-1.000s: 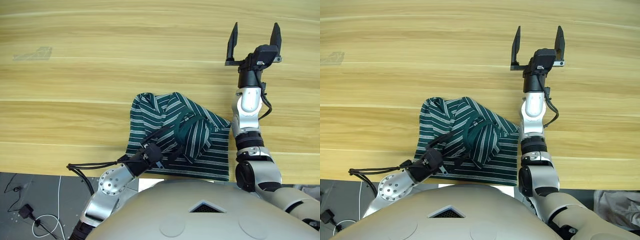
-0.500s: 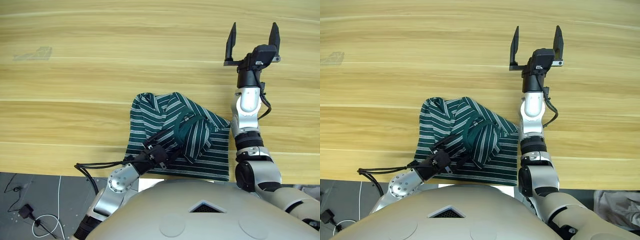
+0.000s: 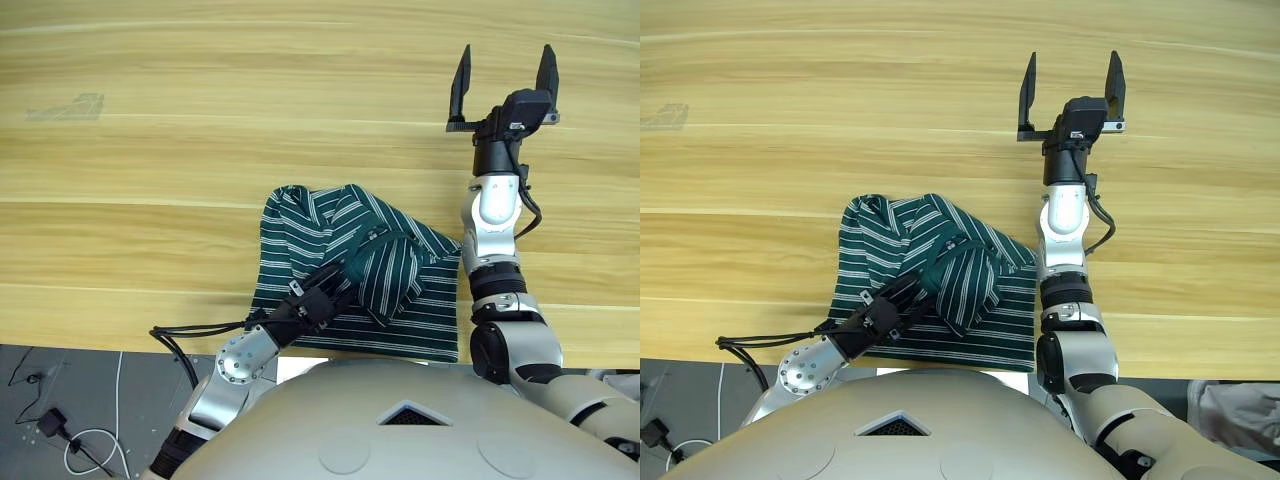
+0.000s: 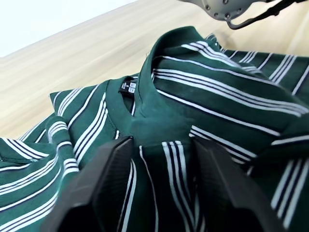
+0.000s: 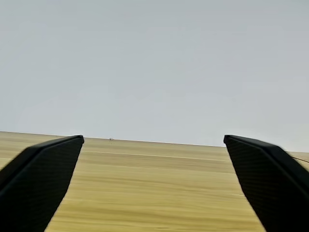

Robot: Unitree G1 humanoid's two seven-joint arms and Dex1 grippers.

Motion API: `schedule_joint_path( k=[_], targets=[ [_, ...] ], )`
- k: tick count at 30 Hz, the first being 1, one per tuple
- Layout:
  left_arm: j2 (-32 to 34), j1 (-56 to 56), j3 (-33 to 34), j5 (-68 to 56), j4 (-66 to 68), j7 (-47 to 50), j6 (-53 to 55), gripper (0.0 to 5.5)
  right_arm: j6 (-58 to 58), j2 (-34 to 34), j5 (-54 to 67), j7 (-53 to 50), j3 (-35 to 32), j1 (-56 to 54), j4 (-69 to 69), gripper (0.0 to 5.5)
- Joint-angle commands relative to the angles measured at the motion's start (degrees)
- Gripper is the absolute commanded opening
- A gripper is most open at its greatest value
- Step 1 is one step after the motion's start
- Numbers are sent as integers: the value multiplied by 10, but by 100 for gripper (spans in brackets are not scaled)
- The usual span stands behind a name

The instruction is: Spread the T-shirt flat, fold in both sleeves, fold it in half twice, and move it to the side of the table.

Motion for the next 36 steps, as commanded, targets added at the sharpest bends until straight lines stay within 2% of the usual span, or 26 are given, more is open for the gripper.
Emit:
schedule_joint_path(
  k=[1, 2, 9, 11, 15, 20, 24, 26, 30, 36],
  targets=[
    [-2, -7, 4, 6, 8, 9, -4, 151, 7, 3, -5, -4, 2, -10, 6, 540],
    [-2, -8, 5, 6, 9, 10, -3, 146, 7, 3, -5, -4, 2, -10, 7, 540],
    [-1, -26, 17, 4, 5, 13, -2, 16, 5, 2, -5, -5, 2, -17, 18, 540],
    [-3, -41, 28, -10, -4, 9, 1, 6, 0, -1, -6, -3, 3, -18, 22, 540],
    [-9, -88, 49, -42, -17, -4, 17, 5, 6, -8, 22, 20, -4, 5, -24, 540],
    [-6, -127, 64, -56, -37, -13, 37, 5, 102, -53, 129, 157, 37, 121, -256, 540],
    [-20, -154, 57, -35, -45, -1, 54, 5, 222, -145, 290, 325, 94, 268, -465, 540],
    [-28, -165, 43, -18, -44, 5, 58, 5, 263, -203, 339, 413, 117, 339, -520, 540],
    [-36, -168, 37, 3, -55, 14, 64, 5, 320, -252, 364, 478, 130, 413, -561, 540],
    [-37, -177, 49, 7, -68, 21, 74, 5, 333, -241, 307, 477, 143, 438, -524, 540]
  ],
)
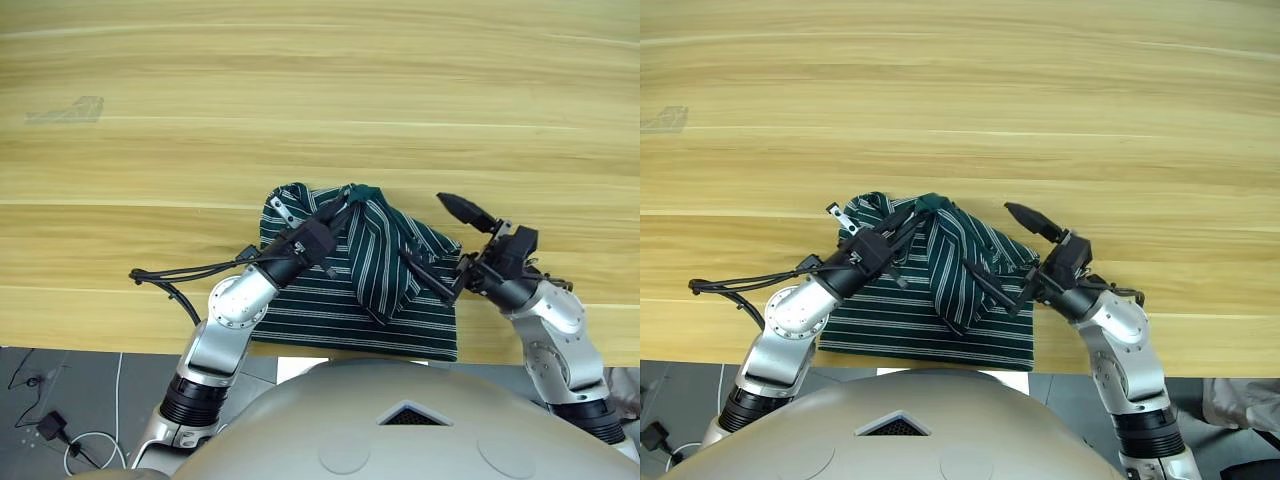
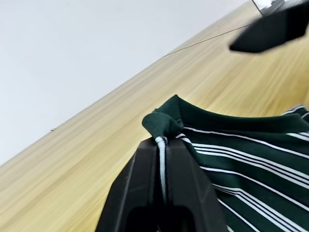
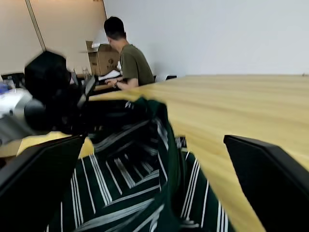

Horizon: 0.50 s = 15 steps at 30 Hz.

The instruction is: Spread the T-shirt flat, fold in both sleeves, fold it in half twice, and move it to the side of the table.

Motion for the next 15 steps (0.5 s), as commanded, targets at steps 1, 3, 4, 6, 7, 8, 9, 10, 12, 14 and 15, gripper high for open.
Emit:
schedule_joint_path(
  k=[1, 3, 4, 6, 7, 8, 9, 10, 12, 14, 15],
  targets=[
    [3, -10, 9, 6, -16, 1, 10, 5, 8, 14, -28, -6, 0, -2, 30, 540],
    [7, -10, 19, 0, -30, -1, 14, 5, 8, 24, -38, -10, -2, -7, 46, 540],
    [9, -9, 23, -3, -38, -3, 15, 5, 7, 28, -45, -15, -4, -9, 54, 540],
    [13, -7, 28, -8, -49, -8, 17, 5, 9, 33, -51, -18, -7, -11, 60, 540],
    [14, -4, 28, -8, -52, -9, 16, 5, 10, 36, -54, -19, -7, -13, 64, 540],
    [16, -2, 27, -5, -54, -10, 16, 5, 9, 37, -59, -19, -7, -15, 67, 540],
    [17, 0, 26, -2, -56, -9, 16, 5, 7, 38, -64, -20, -7, -17, 70, 519],
    [17, 2, 24, 0, -59, -9, 15, 5, 8, 40, -69, -21, -5, -18, 72, 512],
    [17, 3, 25, -2, -67, -9, 15, 5, 5, 42, -82, -21, 1, -18, 75, 479],
    [17, 4, 25, -4, -71, -10, 16, 5, -1, 47, -95, -20, 6, -16, 80, 444],
    [18, 5, 23, -3, -69, -10, 14, 5, -7, 50, -102, -20, 8, -16, 82, 425]
  ],
)
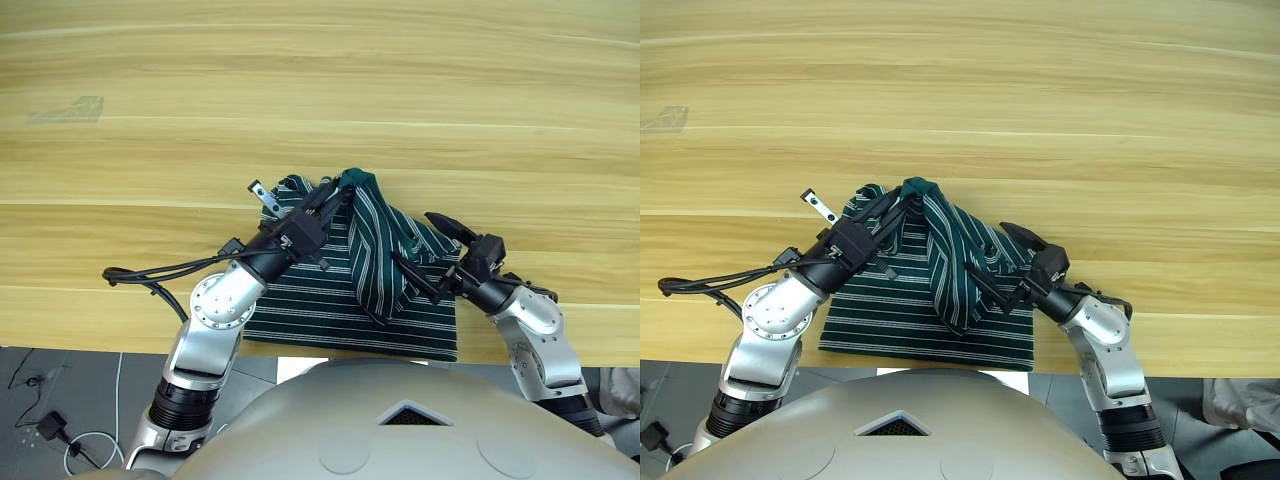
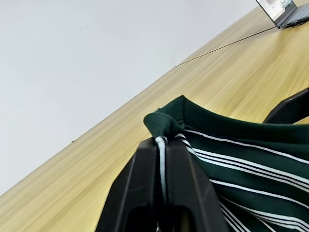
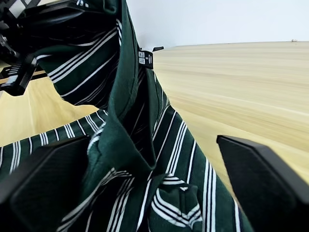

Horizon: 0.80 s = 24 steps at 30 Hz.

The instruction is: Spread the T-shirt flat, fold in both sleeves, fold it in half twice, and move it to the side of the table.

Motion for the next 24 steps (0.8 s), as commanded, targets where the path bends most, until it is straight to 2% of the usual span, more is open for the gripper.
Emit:
schedule_joint_path(
  k=[1, 9, 20, 22, 24],
  targets=[
    [5, 5, -3, 5, -9, -4, 3, 5, -13, 8, -27, -1, 8, -4, 11, 410],
    [8, 3, 4, 6, -9, 0, 2, 5, -19, 16, -38, 9, 12, -7, 17, 267],
    [11, 1, 13, 12, -3, 4, -2, 5, -29, 21, -52, 9, 9, -13, 17, 39],
    [15, 1, 19, 14, 4, 4, -4, 5, -33, 21, -54, 7, 6, -22, 20, 9],
    [22, -3, 30, 15, 12, 1, -6, 5, -36, 17, -54, 10, -1, -35, 20, 1]
  ],
)
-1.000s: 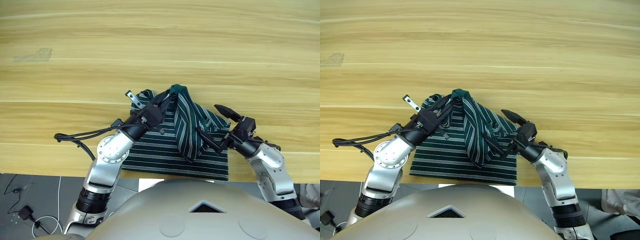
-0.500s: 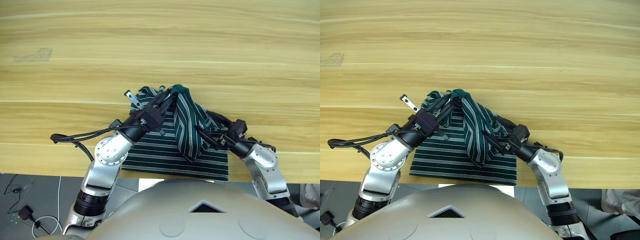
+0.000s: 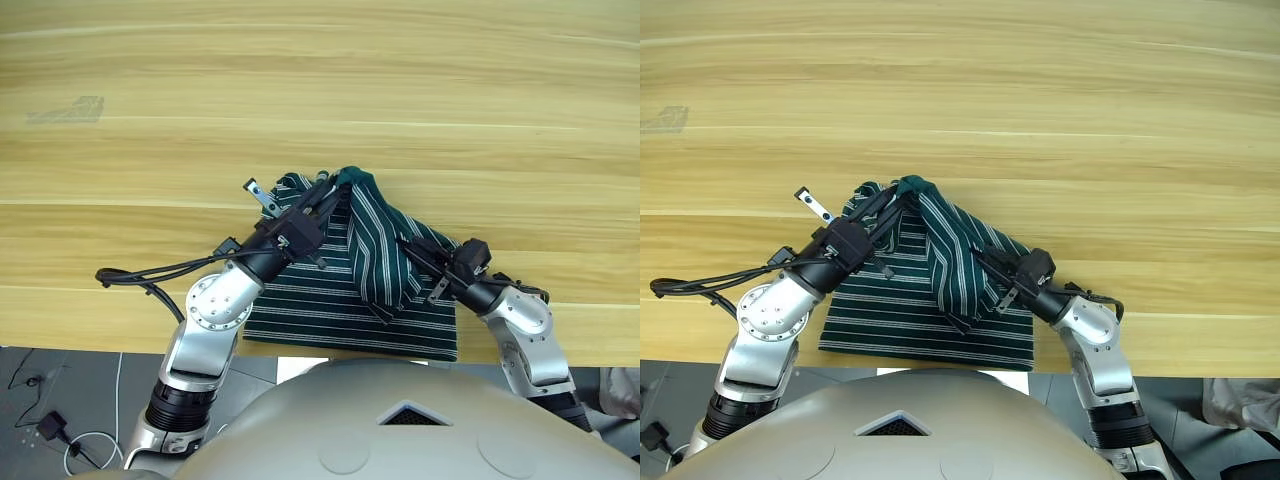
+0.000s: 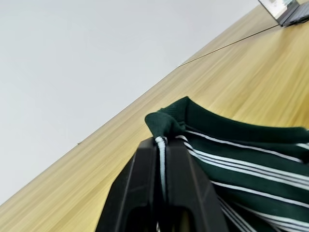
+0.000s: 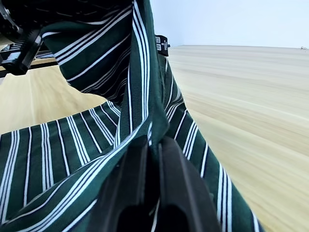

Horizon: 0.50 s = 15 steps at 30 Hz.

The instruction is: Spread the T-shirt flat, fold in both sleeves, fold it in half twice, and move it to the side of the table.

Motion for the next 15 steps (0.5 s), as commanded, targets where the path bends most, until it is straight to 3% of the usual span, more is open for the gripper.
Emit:
schedule_joint_path(
  k=[1, 5, 9, 13, 15],
  targets=[
    [20, -8, 22, 11, 16, -3, -3, 5, -10, -8, -3, 4, -16, -31, 2, 1],
    [55, -50, 69, 4, 35, -21, 8, 5, -26, -41, -16, 19, -54, -112, 17, 1],
    [91, -175, 90, 13, 103, -54, 23, 5, -46, -68, -57, 34, -65, -286, 101, 1],
    [96, -507, 56, 36, 367, -116, 15, 5, -89, -66, -126, 0, -75, -645, 413, 1],
    [75, -721, 47, 78, 559, -63, 3, 5, -108, -70, -184, -92, -69, -827, 571, 1]
  ],
)
